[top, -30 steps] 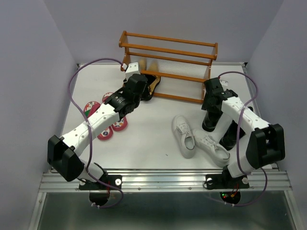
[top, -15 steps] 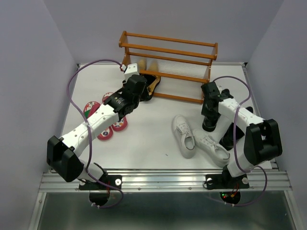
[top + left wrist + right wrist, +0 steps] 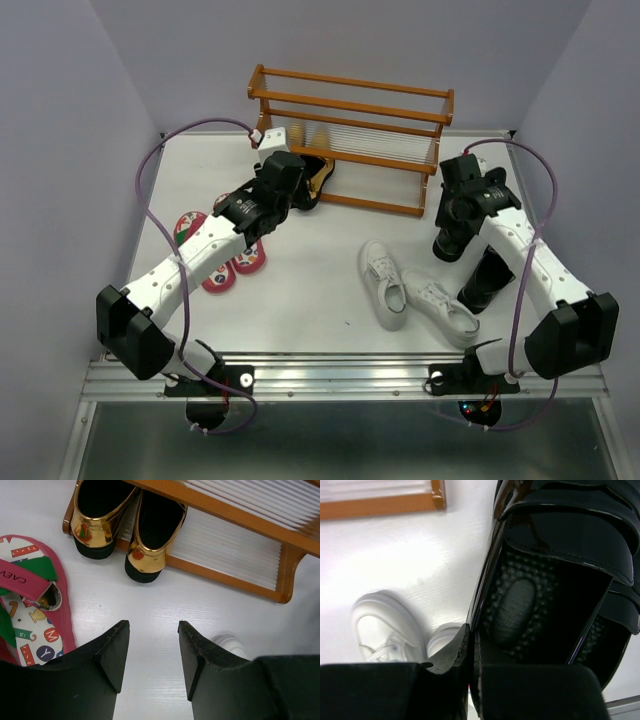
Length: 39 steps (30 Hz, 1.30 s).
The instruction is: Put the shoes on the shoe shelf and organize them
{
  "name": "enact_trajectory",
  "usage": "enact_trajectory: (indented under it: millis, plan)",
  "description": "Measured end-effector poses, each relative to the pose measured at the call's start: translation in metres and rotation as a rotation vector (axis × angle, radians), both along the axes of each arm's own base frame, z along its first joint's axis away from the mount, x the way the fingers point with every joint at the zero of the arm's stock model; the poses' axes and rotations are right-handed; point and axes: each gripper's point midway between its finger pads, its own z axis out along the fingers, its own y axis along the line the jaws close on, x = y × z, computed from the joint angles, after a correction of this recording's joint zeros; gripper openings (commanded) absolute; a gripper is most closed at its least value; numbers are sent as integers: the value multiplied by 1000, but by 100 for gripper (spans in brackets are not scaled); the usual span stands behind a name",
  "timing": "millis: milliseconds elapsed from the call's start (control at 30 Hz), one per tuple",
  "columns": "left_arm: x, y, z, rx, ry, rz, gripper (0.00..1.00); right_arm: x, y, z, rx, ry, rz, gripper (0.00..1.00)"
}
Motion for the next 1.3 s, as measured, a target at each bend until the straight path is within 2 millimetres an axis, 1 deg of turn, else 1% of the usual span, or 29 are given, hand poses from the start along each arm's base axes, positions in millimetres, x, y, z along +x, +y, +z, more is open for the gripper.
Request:
enact_trajectory:
  millis: [67,167,300,467,600,867,1033,1167,1300]
  plan:
    - [1,0,10,-2,-13,0,55,1,3,19,23,-36,12,1]
    - [3,1,24,-8,-38,3,55,-4,10,31,64,-53,43,1]
    - [5,3,41,-6,-65,11,55,-20,22,31,120,-8,97,1]
    - [5,6,50,4,-77,16,55,-43,38,22,162,86,164,1]
    - [5,8,53,11,-80,18,55,-54,51,20,185,125,211,1]
    - [4,10,52,22,-76,26,55,-65,78,23,205,139,308,1]
    - [3,12,51,30,-70,31,55,-68,105,26,206,146,386,1]
    - [3,13,50,33,-69,33,55,-70,130,24,204,163,445,1]
    - [3,13,50,37,-70,34,55,-70,148,20,183,170,486,1]
